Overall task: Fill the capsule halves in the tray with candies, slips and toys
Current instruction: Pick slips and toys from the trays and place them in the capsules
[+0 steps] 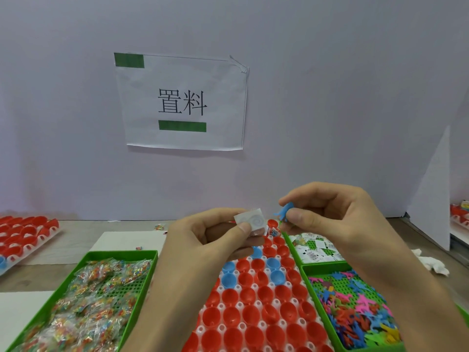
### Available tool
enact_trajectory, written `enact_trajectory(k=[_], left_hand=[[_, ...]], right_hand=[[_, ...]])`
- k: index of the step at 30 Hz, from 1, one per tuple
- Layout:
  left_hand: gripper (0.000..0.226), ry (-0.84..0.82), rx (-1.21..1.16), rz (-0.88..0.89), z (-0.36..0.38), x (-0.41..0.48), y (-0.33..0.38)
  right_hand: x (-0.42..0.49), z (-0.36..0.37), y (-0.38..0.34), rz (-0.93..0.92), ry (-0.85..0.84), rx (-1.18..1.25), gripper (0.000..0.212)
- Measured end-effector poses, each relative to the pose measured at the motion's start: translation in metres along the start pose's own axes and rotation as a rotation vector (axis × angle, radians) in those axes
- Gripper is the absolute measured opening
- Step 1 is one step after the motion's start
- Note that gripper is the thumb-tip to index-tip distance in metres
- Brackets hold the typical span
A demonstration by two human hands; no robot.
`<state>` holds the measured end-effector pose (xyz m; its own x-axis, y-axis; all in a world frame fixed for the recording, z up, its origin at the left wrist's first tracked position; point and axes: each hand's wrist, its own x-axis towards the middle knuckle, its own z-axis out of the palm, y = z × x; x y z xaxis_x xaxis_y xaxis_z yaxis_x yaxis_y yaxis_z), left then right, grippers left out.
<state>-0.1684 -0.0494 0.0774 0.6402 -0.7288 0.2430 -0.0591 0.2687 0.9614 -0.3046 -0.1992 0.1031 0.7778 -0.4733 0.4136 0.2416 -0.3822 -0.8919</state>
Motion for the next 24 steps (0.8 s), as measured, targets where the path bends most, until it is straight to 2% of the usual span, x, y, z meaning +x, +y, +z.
enact_trajectory(k=[4,10,14,24], left_hand=[[0.014,0.011,0.037,0.023,0.002,-0.001,0.001],[0.025,-0.008,0.095,0.065,0.003,-0.002,0.003],[0.020,-0.054,0.131,0.100,0.005,-0.004,0.005],[0.021,-0.179,0.172,0.069,-0.003,-0.003,0.004]], right_hand=[[-0.002,0.008,-0.007,-0.019,-0.009,-0.024,0.022],[-0.002,0.018,-0.007,-0.015,-0.023,-0.053,0.019],[-0.002,0.021,-0.005,-0.014,0.030,-0.119,0.016],[-0.001,0.021,-0.001,0.009,0.019,-0.227,0.018]])
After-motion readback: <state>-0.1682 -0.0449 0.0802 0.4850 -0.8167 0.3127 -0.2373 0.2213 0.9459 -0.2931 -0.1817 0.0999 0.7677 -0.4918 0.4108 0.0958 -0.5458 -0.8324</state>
